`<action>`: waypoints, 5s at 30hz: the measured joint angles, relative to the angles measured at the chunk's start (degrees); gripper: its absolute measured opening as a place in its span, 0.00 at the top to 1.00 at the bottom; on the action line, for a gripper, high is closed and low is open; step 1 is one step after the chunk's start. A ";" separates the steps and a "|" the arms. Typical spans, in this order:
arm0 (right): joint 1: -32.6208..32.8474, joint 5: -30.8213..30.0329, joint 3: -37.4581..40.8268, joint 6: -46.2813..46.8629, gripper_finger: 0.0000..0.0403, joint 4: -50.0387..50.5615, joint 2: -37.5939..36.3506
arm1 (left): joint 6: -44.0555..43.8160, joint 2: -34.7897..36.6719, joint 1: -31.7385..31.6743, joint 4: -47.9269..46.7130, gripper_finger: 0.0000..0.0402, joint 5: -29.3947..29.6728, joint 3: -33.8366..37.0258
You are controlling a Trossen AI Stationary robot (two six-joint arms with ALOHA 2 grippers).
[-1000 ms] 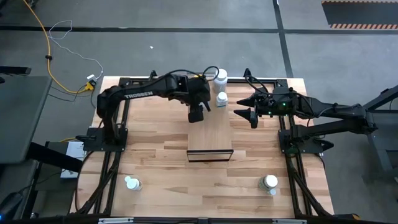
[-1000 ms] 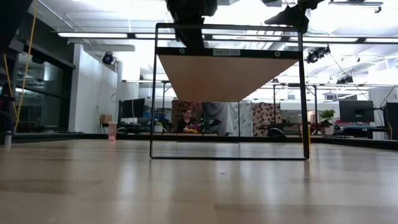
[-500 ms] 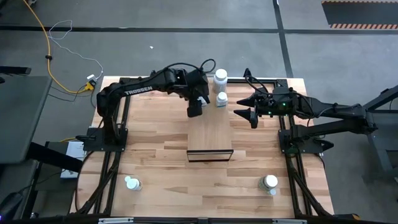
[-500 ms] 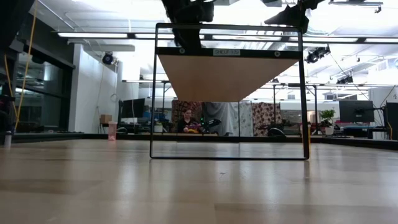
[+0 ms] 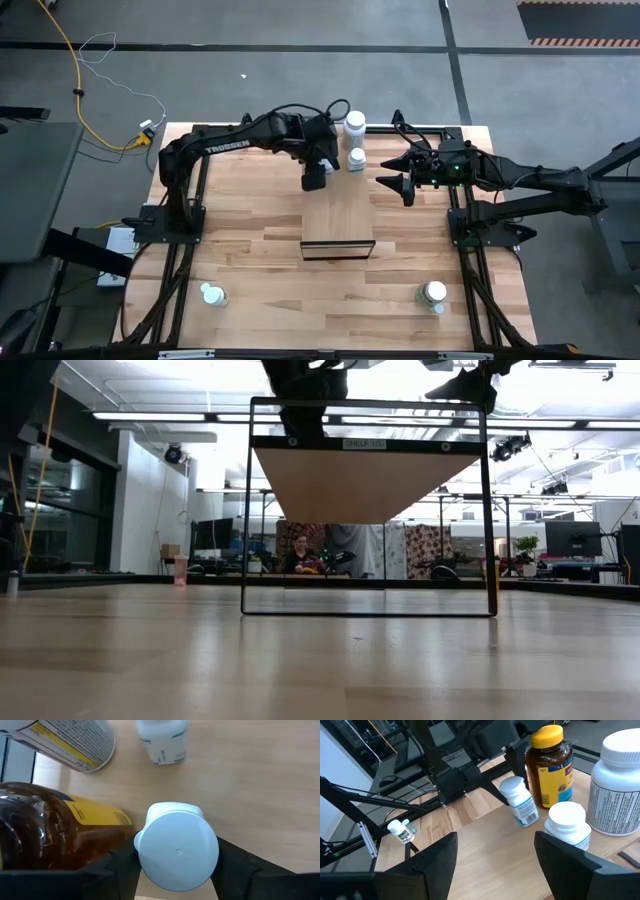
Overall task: Pick and place medicine bottles onto shelf by color
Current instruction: Put the white blue pill bottle on the shelf, then put the transparent pill bottle on the shelf
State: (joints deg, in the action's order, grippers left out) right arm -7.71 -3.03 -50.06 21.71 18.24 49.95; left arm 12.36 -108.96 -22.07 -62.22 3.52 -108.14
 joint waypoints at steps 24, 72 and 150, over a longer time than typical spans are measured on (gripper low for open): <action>-0.01 0.00 0.00 0.13 0.37 0.59 0.00 | -1.24 0.14 -0.14 0.02 0.26 -0.36 0.04; 0.00 -0.46 0.00 0.32 0.37 0.55 0.02 | -24.21 59.35 15.81 62.97 0.20 4.89 53.47; 55.92 11.63 -15.32 87.36 0.04 45.96 25.79 | -25.24 60.60 15.72 58.84 0.20 6.13 56.19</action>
State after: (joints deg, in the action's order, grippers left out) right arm 48.21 8.60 -65.39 109.07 64.20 75.75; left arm -12.88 -48.36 -6.35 -3.38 9.65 -51.94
